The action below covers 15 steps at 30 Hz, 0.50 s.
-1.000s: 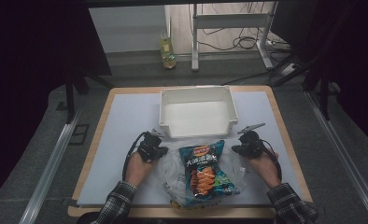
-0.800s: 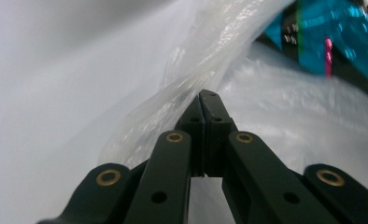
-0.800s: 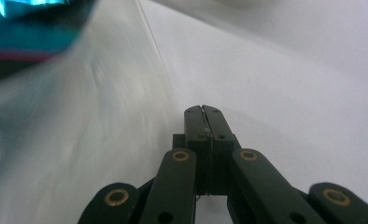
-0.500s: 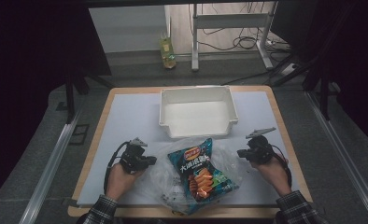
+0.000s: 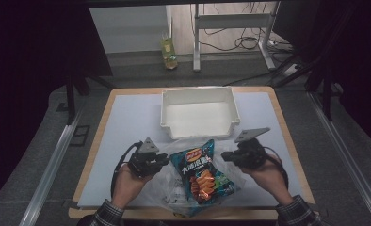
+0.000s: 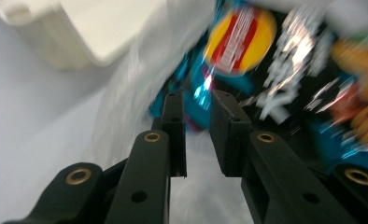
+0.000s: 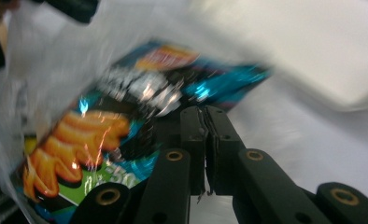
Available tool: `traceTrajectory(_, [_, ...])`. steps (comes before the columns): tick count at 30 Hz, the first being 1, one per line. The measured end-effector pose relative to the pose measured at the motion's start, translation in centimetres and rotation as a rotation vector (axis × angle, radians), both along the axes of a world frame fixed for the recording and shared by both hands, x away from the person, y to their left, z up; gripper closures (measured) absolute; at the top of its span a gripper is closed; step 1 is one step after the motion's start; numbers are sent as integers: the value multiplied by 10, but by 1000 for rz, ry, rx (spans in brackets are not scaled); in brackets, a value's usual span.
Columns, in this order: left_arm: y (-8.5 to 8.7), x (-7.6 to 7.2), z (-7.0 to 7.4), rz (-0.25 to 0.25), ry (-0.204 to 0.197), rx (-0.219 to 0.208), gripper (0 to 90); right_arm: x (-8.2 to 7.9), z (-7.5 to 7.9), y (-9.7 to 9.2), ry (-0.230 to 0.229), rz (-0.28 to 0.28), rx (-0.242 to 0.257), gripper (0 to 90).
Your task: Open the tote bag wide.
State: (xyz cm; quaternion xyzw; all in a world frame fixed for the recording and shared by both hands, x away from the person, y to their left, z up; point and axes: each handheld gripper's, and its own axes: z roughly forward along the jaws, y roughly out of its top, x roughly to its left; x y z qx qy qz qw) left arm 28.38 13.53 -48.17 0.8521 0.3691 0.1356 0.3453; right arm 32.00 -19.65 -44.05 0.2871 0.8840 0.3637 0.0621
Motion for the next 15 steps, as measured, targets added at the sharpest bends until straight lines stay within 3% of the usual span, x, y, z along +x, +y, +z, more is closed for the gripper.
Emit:
traceTrajectory(3, [1,0,-20,-5,59,23,764,-6,-32,3,36,-9,-119,861])
traceTrajectory(6, [-2,-7,-28,-17,81,30,753,-16,-47,-9,49,-41,-173,863])
traceTrajectory(10, [-11,-24,-24,-63,64,0,726,-35,-52,-32,57,-71,-170,862])
traceTrajectory(12, [-17,-36,-22,-106,59,-44,727,-42,-56,-40,63,-72,-158,860])
traceTrajectory(15, [-23,-52,-21,-195,92,-113,724,-48,-64,-48,83,-75,-150,853])
